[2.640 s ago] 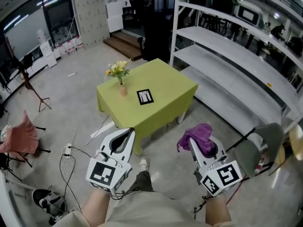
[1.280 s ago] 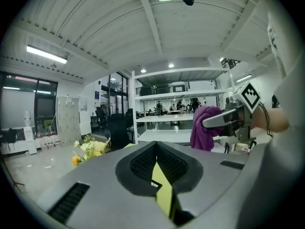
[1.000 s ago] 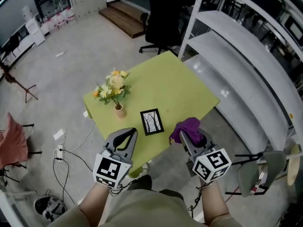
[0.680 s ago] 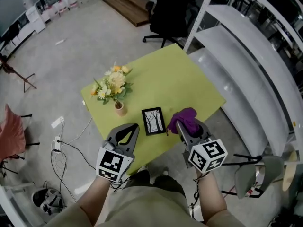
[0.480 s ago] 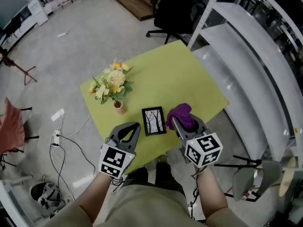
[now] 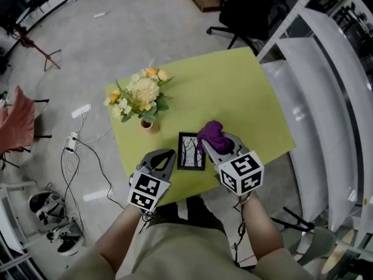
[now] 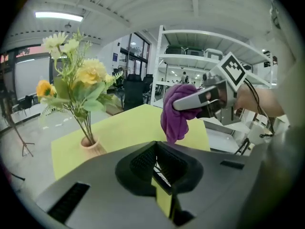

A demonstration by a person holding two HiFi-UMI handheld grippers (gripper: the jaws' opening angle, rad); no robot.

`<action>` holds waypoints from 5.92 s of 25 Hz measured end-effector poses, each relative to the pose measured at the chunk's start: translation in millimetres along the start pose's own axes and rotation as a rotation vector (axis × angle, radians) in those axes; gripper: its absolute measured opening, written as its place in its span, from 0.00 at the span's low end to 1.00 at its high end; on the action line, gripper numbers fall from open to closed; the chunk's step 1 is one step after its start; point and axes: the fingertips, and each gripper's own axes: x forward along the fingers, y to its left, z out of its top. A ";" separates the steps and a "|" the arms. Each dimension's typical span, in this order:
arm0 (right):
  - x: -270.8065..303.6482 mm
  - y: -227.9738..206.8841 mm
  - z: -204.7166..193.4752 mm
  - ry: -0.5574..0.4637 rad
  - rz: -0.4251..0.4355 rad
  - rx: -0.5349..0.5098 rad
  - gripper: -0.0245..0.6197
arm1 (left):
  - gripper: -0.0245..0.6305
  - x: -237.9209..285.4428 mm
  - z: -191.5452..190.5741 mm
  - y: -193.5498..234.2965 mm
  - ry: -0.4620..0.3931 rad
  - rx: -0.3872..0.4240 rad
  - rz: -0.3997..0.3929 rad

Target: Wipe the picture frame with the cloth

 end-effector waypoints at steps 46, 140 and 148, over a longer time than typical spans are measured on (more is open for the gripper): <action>70.0 -65.9 -122.5 0.361 -0.040 -0.168 0.20 | 0.05 90.7 -111.1 10.2 0.197 -0.083 -0.016; -192.1 47.0 157.8 -0.477 -0.189 -0.108 0.19 | 0.05 -145.8 197.9 -24.1 -0.393 0.098 0.031; -230.5 85.1 193.2 -0.579 -0.194 -0.207 0.20 | 0.05 -205.8 237.4 -36.6 -0.515 0.205 0.079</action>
